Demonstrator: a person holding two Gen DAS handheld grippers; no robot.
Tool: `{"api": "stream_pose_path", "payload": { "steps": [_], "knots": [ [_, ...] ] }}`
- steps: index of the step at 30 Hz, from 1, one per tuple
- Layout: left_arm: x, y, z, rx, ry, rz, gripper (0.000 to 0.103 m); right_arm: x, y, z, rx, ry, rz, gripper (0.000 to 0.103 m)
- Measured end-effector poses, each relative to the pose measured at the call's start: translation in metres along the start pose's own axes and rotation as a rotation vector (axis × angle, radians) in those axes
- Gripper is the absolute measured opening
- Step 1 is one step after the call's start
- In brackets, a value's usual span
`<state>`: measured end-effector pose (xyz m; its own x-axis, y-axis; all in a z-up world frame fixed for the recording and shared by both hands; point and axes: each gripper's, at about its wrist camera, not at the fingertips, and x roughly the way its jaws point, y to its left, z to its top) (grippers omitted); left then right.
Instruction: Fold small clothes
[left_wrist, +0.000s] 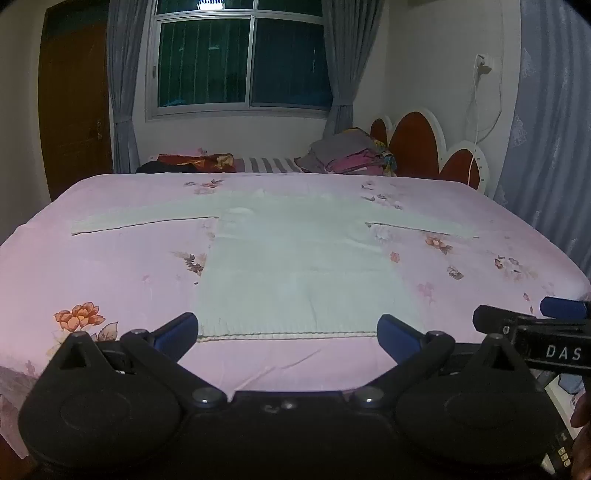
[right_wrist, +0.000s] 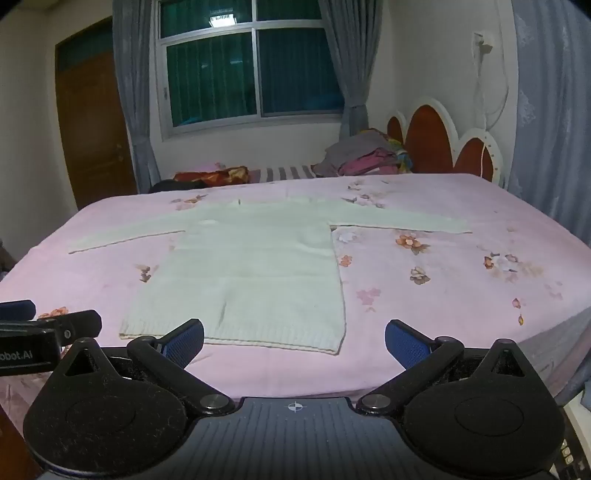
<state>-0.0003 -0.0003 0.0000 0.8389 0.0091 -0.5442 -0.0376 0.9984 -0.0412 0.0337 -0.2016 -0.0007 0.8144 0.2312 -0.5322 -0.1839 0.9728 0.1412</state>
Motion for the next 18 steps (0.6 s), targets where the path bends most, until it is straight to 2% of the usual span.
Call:
{"api": "stream_pose_path", "payload": {
  "steps": [18],
  "knots": [
    [-0.0004,0.0006,-0.0057,-0.007,-0.006,-0.001,0.103,0.0045,0.0004,-0.0001,-0.007,-0.005,-0.005,0.103]
  ]
}}
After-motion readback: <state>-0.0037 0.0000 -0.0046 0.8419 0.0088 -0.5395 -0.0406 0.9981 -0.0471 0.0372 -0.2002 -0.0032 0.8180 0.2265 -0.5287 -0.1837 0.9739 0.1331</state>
